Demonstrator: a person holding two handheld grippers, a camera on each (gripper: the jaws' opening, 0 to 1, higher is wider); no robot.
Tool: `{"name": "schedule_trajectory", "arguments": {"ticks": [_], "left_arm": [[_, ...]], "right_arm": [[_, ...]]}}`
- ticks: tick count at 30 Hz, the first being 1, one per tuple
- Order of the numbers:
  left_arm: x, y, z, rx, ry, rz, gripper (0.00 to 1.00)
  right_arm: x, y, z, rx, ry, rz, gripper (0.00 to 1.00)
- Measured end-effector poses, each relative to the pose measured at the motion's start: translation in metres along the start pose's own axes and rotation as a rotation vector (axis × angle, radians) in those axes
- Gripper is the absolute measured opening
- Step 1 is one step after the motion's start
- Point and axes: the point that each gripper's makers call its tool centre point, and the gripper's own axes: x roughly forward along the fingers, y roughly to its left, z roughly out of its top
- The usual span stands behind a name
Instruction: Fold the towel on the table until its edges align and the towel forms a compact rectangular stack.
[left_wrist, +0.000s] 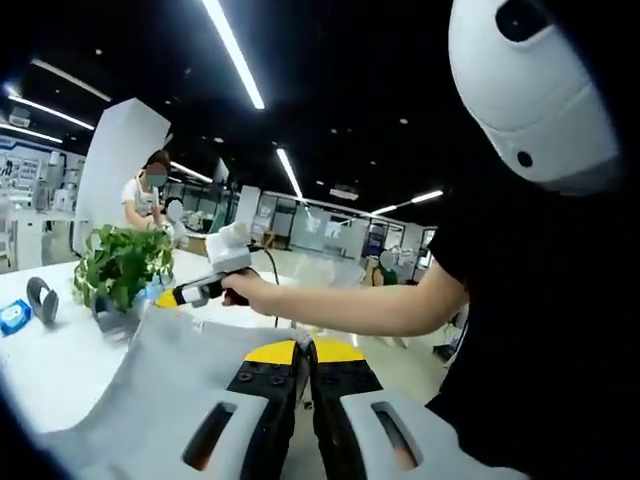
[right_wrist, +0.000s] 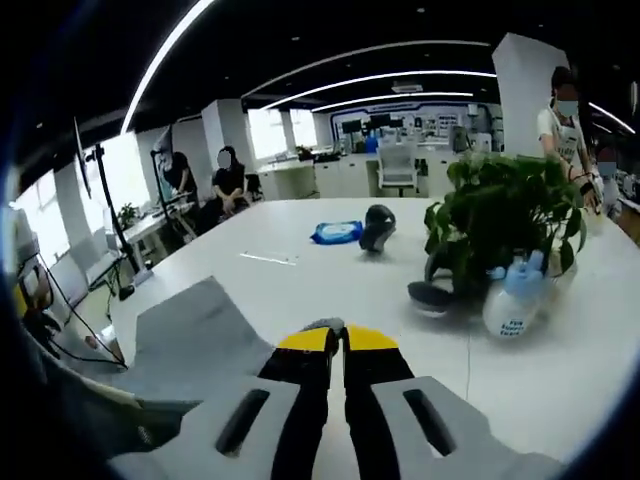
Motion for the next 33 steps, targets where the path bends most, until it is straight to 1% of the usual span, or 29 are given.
{"name": "schedule_trajectory", "arguments": {"ticks": [1, 2, 5, 6, 7, 8, 12, 14, 15, 17, 18, 20, 21, 22, 24, 25, 26, 27, 28, 29, 31, 33], "left_arm": [[0.001, 0.0, 0.002, 0.008, -0.009, 0.002, 0.04], [0.001, 0.002, 0.006, 0.024, -0.023, 0.011, 0.04], [0.001, 0.003, 0.015, 0.044, -0.06, 0.029, 0.04], [0.001, 0.004, 0.019, 0.036, -0.084, 0.029, 0.04], [0.0, 0.006, 0.022, 0.001, -0.099, 0.035, 0.04], [-0.001, 0.008, 0.024, 0.003, -0.112, 0.047, 0.04], [-0.006, 0.015, 0.029, 0.004, -0.134, 0.072, 0.04], [-0.01, 0.018, 0.031, 0.004, -0.141, 0.081, 0.04], [-0.012, 0.019, 0.031, 0.004, -0.141, 0.086, 0.04], [-0.018, 0.025, 0.028, 0.005, -0.126, 0.11, 0.04], [-0.024, 0.031, 0.022, -0.018, -0.111, 0.138, 0.04], [-0.036, 0.038, 0.017, -0.057, -0.114, 0.179, 0.03], [-0.047, 0.043, 0.013, -0.079, -0.109, 0.207, 0.03], [-0.054, 0.047, 0.012, -0.076, -0.114, 0.231, 0.03], [-0.075, 0.053, 0.011, -0.094, -0.121, 0.286, 0.03], [-0.085, 0.053, 0.014, -0.094, -0.132, 0.294, 0.03], [-0.091, 0.052, 0.016, -0.091, -0.133, 0.295, 0.03], [-0.101, 0.053, 0.018, -0.067, -0.129, 0.313, 0.03], [-0.104, 0.053, 0.018, -0.052, -0.121, 0.321, 0.03], [-0.114, 0.054, 0.015, -0.012, -0.083, 0.34, 0.03], [-0.129, 0.054, 0.01, 0.045, -0.037, 0.383, 0.03], [-0.144, 0.056, 0.004, 0.042, -0.018, 0.427, 0.03]], "right_arm": [[0.002, -0.003, 0.007, 0.002, -0.01, 0.008, 0.01], [0.002, -0.003, 0.01, 0.003, -0.012, 0.007, 0.01], [0.009, -0.008, 0.032, -0.015, -0.046, 0.015, 0.01], [0.01, -0.008, 0.038, -0.017, -0.055, 0.018, 0.01], [0.013, -0.007, 0.047, -0.026, -0.07, 0.023, 0.01], [0.016, -0.007, 0.053, -0.031, -0.079, 0.028, 0.01], [0.033, 0.003, 0.077, -0.075, -0.091, 0.053, 0.01], [0.042, 0.01, 0.085, -0.095, -0.093, 0.069, 0.01], [0.049, 0.016, 0.09, -0.11, -0.093, 0.086, 0.01], [0.06, 0.024, 0.095, -0.129, -0.089, 0.103, 0.01], [0.069, 0.029, 0.096, -0.137, -0.078, 0.12, 0.01], [0.087, 0.04, 0.094, -0.161, -0.054, 0.148, 0.01], [0.094, 0.046, 0.093, -0.163, -0.048, 0.16, 0.01], [0.102, 0.052, 0.092, -0.159, -0.039, 0.175, 0.01], [0.113, 0.065, 0.092, -0.149, -0.038, 0.205, 0.01], [0.116, 0.081, 0.093, -0.139, -0.049, 0.229, 0.01], [0.121, 0.093, 0.097, -0.126, -0.066, 0.259, 0.01], [0.124, 0.101, 0.1, -0.105, -0.08, 0.279, 0.01], [0.128, 0.108, 0.102, -0.083, -0.091, 0.298, 0.01], [0.13, 0.116, 0.104, -0.07, -0.096, 0.312, 0.01], [0.138, 0.131, 0.105, -0.076, -0.095, 0.332, 0.01], [0.144, 0.148, 0.105, -0.077, -0.089, 0.365, 0.01]]}}
